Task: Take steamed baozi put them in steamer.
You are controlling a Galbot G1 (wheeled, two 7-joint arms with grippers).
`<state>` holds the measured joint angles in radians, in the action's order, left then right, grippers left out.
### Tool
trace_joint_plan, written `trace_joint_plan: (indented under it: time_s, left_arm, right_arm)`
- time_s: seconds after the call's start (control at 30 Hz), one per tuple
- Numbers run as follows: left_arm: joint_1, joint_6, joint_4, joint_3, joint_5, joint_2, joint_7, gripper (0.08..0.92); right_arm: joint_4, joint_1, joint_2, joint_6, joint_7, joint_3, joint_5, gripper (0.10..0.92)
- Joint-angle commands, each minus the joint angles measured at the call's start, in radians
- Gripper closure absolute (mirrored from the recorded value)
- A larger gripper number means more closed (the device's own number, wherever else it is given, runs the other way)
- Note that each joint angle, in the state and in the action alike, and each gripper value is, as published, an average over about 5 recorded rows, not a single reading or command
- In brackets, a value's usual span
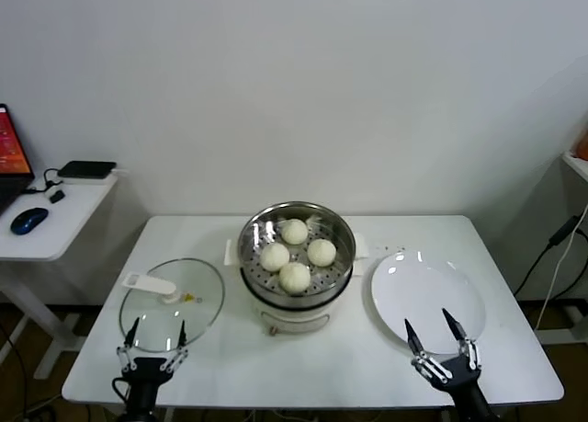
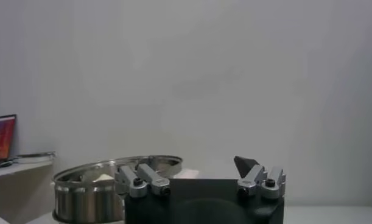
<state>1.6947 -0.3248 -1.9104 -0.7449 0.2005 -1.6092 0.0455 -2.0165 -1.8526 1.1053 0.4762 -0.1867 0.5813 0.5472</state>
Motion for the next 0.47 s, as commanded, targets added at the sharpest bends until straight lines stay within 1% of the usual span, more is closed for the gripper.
trace_joint_plan:
  time_s: [0.03, 0.47]
  left_arm:
    - [0.004, 0.0, -0.008, 0.001, 0.001, -0.02, -0.001, 0.177]
    - [0.006, 0.001, -0.012, 0.001, 0.003, -0.023, 0.0, 0.177]
  right_arm:
    - [-0.011, -0.124, 0.097, 0.066, -0.013, 0.028, -0.04, 0.203]
    - [-0.01, -0.107, 0.101, 0.055, -0.015, 0.024, -0.041, 0.203]
